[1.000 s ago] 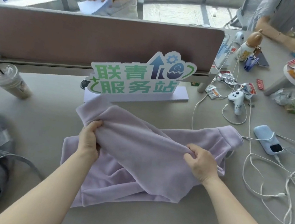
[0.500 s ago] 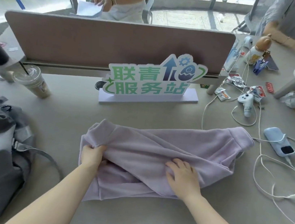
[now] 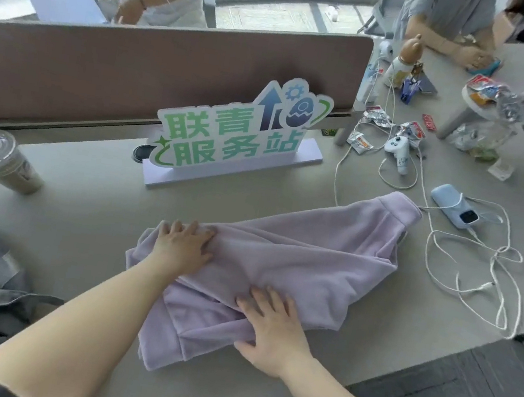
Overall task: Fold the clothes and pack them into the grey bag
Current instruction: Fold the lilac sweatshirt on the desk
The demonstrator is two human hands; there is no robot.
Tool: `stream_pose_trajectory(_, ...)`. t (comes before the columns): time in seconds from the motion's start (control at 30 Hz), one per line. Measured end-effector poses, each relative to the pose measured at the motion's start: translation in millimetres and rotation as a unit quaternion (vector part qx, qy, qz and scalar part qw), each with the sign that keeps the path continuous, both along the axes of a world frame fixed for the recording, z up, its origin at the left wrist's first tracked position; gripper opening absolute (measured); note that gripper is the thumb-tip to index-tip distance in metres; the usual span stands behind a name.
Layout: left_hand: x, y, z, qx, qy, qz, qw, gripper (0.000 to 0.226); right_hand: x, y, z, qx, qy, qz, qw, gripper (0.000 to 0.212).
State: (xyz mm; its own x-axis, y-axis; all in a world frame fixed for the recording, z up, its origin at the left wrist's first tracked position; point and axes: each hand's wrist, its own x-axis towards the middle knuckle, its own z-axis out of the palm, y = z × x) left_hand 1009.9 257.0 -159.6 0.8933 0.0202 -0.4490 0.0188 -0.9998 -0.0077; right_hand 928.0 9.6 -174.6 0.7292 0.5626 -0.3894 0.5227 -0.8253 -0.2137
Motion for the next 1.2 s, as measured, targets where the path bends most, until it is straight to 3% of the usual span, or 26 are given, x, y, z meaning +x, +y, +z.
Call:
stream_pose_trajectory(0.17,-11,-4,4,0.000,0.052,0.029,0.998,0.066,-11,-31,-5,-0.049,0.005,-0.015,0.999,0.073)
stream_pose_trajectory(0.37,-74,-26,2,-0.017,0.053,0.043,0.998,0.062,-20,-57,4,-0.051,-0.004,-0.029,0.998,0.069)
stream_pose_trajectory(0.43,-96,-36,5,-0.025,0.042,0.060,0.997,0.053,-26,-56,11,-0.054,0.005,-0.048,0.997,0.066)
stream_pose_trajectory(0.53,-130,-37,4,-0.040,-0.028,0.071,0.996,0.047,-45,-52,18,0.026,0.005,-0.050,0.998,0.062)
stream_pose_trajectory(0.6,-147,-28,8,-0.054,-0.078,0.021,0.995,0.049,-65,-52,15,0.085,0.015,-0.002,0.996,0.066)
stream_pose_trajectory(0.7,-159,-10,18,-0.077,-0.139,-0.107,0.981,0.028,-88,-48,13,0.089,0.036,0.039,0.995,0.071)
stream_pose_trajectory(0.87,-162,21,26,-0.125,-0.040,-0.230,0.964,0.063,-100,-36,17,0.061,0.029,0.042,0.997,0.074)
stream_pose_trajectory(1.0,-156,38,15,-0.035,0.060,-0.339,0.938,0.095,-119,-26,5,-0.033,0.033,0.080,0.996,0.086)
stream_pose_trajectory(1.13,-151,46,-4,0.032,0.036,-0.415,0.908,0.110,-141,0,-6,-0.112,0.018,0.032,0.993,0.092)
stream_pose_trajectory(1.2,-147,47,-15,0.038,0.010,-0.447,0.894,0.107,-146,12,-9,-0.124,-0.001,-0.009,0.992,0.089)
